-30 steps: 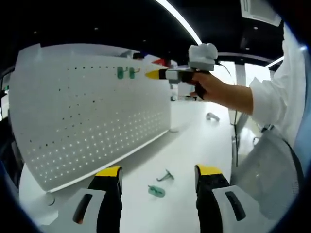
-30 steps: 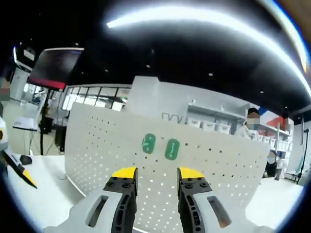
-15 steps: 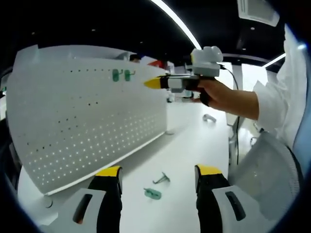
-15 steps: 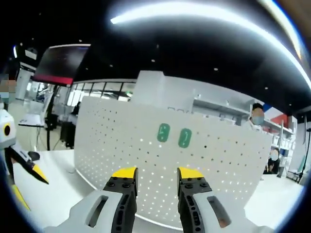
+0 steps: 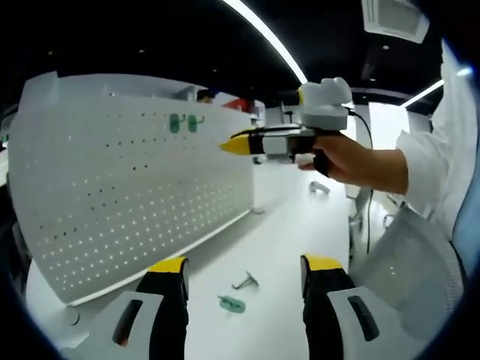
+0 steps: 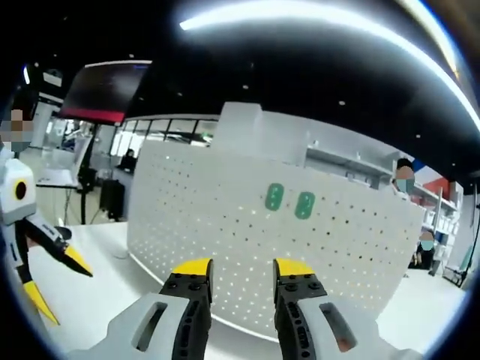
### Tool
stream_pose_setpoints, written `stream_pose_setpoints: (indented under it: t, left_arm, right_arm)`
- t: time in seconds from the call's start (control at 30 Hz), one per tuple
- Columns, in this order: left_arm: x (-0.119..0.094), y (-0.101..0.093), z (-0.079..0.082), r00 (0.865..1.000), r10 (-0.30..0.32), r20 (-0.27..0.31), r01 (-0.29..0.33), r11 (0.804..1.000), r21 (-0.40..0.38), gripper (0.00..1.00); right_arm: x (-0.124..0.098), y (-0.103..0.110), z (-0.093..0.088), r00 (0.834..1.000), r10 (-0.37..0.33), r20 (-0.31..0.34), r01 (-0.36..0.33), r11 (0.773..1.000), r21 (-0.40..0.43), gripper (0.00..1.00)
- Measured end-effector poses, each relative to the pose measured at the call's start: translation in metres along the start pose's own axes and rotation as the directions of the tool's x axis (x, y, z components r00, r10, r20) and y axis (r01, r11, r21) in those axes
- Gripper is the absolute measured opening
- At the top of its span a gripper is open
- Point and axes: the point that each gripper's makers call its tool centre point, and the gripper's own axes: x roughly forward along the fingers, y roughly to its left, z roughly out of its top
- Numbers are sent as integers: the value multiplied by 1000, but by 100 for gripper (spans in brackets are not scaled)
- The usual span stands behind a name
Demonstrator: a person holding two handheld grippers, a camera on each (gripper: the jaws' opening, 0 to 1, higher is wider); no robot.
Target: Insert the hook assembly into the mounting plate slot until the hook locks in place.
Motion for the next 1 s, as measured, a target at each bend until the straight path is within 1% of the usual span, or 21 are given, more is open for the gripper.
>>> stream_pose_setpoints:
  t: [0.1, 0.27, 0.5, 0.6, 0.83, 1.0]
  left_arm:
    - [0, -3, 3, 1000, -7, 12, 7, 1000, 2, 62]
    - [0, -6, 4, 1000, -15, 13, 15, 1000, 8, 62]
    - [1, -13, 7, 999, -37, 27, 37, 999, 8, 62]
    - [0, -16, 10, 999, -43, 34, 42, 999, 20, 62]
    - [-4, -12, 15, 998, -29, 53, 29, 1000, -1, 62]
    - [-4, -11, 21, 998, -23, 64, 23, 1000, -2, 62]
  right_arm:
    - [-4, 3, 0, 1000, 2, -4, -2, 1000, -2, 31]
    - [-9, 12, -5, 1000, 12, -28, -12, 1000, 2, 31]
    - [-14, 29, -14, 997, 43, -67, -42, 999, 4, 30]
    - [-16, 37, -18, 995, 58, -86, -59, 998, -3, 30]
    - [-20, 43, -21, 993, 66, -103, -65, 998, 9, 29]
    - [-24, 46, -18, 993, 70, -98, -70, 998, 4, 29]
